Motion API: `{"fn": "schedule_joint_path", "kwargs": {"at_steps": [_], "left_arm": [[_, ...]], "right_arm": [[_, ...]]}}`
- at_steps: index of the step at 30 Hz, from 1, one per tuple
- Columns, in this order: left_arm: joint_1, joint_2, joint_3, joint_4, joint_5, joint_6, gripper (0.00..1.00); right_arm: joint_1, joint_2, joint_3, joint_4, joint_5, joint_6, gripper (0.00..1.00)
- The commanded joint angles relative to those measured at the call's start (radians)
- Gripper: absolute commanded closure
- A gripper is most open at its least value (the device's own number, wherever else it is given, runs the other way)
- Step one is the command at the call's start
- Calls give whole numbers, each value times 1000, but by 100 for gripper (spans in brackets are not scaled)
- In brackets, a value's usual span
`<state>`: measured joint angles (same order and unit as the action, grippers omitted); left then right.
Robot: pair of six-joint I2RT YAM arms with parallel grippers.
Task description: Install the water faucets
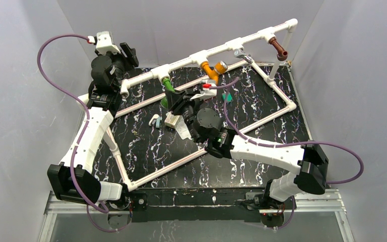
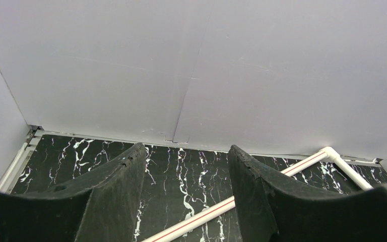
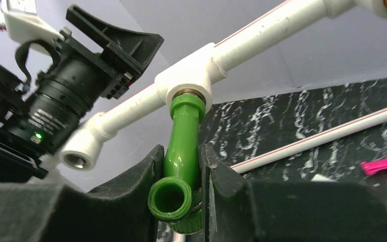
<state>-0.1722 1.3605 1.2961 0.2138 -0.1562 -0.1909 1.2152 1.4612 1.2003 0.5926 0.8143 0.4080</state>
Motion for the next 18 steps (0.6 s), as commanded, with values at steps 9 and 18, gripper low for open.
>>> {"fn": "schedule_joint_path", "kwargs": {"at_steps": [9,18], "left_arm": [[-12,141,-158,-311,4,-6,42],[-27,133,-160,-309,-6,1,42]], "right_arm": [[-14,-66,-20,-5,29,932,99],[-14,-61,-21,-23,27,1152,99]]}}
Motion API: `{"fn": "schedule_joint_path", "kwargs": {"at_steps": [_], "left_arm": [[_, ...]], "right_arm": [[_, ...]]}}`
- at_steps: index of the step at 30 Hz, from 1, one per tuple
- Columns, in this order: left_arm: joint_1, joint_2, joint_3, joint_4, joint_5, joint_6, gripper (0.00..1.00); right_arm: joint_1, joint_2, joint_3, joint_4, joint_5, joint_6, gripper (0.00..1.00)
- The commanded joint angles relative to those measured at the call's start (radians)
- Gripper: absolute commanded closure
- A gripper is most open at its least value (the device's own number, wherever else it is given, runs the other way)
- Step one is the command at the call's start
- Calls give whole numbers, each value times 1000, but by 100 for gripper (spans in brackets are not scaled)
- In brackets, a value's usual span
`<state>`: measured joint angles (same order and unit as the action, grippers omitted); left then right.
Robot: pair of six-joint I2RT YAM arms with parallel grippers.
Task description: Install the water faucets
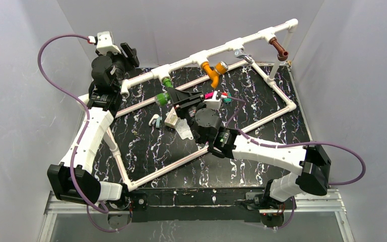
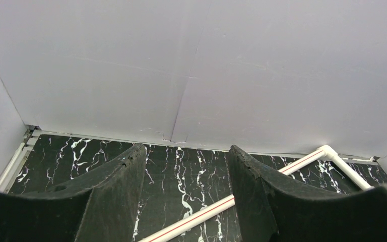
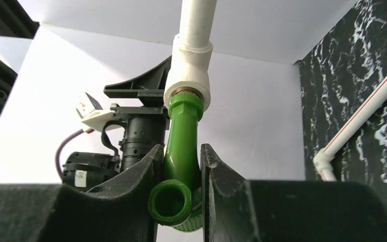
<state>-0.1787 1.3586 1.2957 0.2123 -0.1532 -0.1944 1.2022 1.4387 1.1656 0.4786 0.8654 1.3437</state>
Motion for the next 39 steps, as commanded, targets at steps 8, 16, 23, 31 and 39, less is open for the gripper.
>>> {"fn": "schedule_joint_path", "kwargs": {"at_steps": [8,16,23,31,39], "left_arm": [[-24,134,-161,-305,-11,6,42],[-25,137,-159,-304,-6,3,42],[-25,139,-161,-304,-10,4,42],[-27,136,-162,-305,-16,8,42],[-27,140,-161,-306,-22,13,42]], "right_arm": [[-2,-11,17,140,-63,194,66],[-2,-44,6,129,-80,112,32],[-1,-92,-26,81,-114,73,17],[-1,-208,-85,-73,-154,19,14],[-2,-378,-138,-320,-180,-100,16]]}}
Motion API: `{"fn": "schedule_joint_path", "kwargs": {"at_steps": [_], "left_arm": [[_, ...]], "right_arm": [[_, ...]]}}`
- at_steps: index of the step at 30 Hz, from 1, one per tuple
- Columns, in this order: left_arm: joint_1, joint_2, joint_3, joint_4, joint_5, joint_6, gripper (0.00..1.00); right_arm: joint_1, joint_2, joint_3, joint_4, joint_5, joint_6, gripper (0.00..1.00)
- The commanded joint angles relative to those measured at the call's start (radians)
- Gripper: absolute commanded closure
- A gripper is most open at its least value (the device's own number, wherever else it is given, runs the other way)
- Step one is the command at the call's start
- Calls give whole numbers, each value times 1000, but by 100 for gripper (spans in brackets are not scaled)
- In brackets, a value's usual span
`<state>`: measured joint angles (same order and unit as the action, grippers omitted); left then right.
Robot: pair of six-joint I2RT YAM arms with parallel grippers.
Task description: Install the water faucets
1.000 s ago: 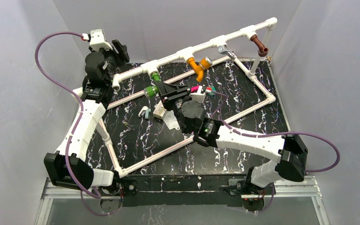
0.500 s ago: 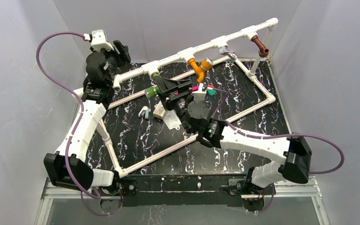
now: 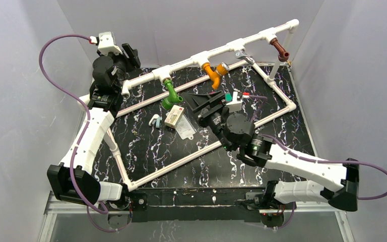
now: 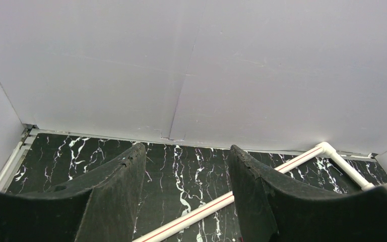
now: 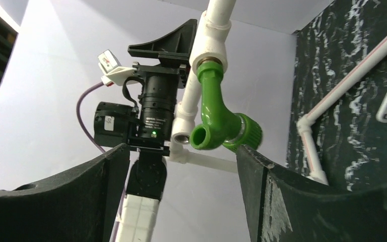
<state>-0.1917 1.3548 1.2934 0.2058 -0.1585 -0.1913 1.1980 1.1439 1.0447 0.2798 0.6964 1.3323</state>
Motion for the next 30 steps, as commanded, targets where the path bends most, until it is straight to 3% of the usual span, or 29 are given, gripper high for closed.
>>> {"fn": "schedule_joint_path", "kwargs": {"at_steps": [1,6,16,23,30], "left_arm": [[-14,143,-159,-299,-18,10,42],[-15,145,-159,-301,-25,14,42],[-15,157,-157,-306,-26,15,42],[-15,155,-156,-306,-31,18,42],[-15,155,-157,-306,-33,21,42]], "right_arm": [[3,-107,-25,-133,-8,-111,17],[3,-165,24,-188,-50,-393,19],[2,-62,345,-440,-254,-1199,19],[4,-17,415,-493,-337,-1715,19],[38,54,395,-496,-285,-2230,14]]}}
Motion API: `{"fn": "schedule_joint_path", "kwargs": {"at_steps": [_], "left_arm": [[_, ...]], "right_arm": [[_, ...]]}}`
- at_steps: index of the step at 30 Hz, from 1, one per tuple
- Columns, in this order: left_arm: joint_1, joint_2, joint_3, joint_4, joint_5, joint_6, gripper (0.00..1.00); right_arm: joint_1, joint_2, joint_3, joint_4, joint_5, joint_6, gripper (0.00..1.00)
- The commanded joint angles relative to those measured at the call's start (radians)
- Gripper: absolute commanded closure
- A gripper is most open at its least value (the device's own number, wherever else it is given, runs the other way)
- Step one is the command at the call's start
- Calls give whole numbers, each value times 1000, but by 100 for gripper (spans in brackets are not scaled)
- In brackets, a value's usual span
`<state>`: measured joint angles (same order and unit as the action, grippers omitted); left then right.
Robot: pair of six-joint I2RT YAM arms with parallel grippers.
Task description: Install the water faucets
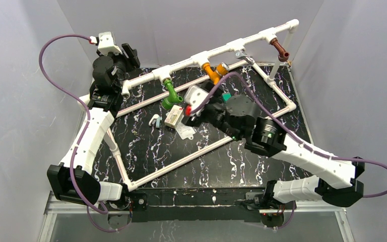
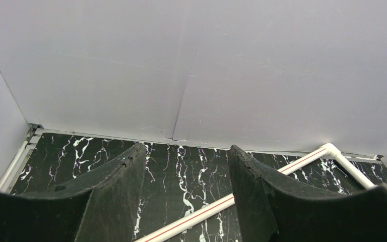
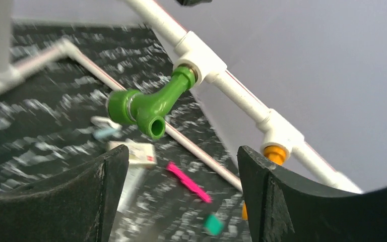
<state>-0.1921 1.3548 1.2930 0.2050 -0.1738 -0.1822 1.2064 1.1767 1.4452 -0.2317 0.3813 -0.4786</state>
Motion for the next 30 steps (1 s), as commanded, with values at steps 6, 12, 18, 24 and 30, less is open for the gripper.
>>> {"fn": "schedule_joint_path", "kwargs": {"at_steps": [6,12,18,24,30], "left_arm": [[-15,156,-152,-306,-15,12,42],[-15,165,-153,-308,-12,12,42],[-15,167,-153,-308,-12,12,42],[-15,170,-152,-309,-12,12,42],[-17,174,-152,-308,-11,11,42]], "right_arm": [[127,53,-190,317,215,-994,9],[134,95,-146,328,224,-1087,11],[132,155,-94,244,218,-1131,10],[105,213,-43,117,211,-1164,9],[76,246,-44,129,203,-1196,11]]}}
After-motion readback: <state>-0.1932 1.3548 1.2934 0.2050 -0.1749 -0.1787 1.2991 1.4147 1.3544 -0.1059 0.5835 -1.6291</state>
